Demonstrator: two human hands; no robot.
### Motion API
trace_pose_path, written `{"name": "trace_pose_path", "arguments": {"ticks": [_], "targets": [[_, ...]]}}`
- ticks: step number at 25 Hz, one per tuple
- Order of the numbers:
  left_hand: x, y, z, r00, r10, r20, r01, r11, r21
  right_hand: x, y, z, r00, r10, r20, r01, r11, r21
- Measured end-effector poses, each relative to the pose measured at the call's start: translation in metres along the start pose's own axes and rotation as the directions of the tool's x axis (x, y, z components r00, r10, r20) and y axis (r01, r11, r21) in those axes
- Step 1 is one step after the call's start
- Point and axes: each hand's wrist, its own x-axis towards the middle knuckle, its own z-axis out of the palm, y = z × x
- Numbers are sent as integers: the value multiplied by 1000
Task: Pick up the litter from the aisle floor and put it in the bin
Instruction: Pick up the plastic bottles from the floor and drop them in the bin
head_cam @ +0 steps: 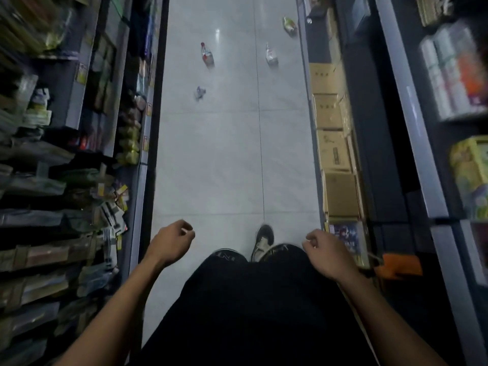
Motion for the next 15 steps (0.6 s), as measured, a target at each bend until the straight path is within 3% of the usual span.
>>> {"name": "trace_pose_path", "arguments": {"ticks": [9, 15], "targets": [[100, 44, -64, 975, -220, 9, 218, 960, -174, 222, -154, -143, 974, -211, 79, 220, 966, -135], [249, 82, -171, 975, -221, 21, 220, 951, -216, 344, -262, -205, 985, -161, 56, 169, 971, -172]]}}
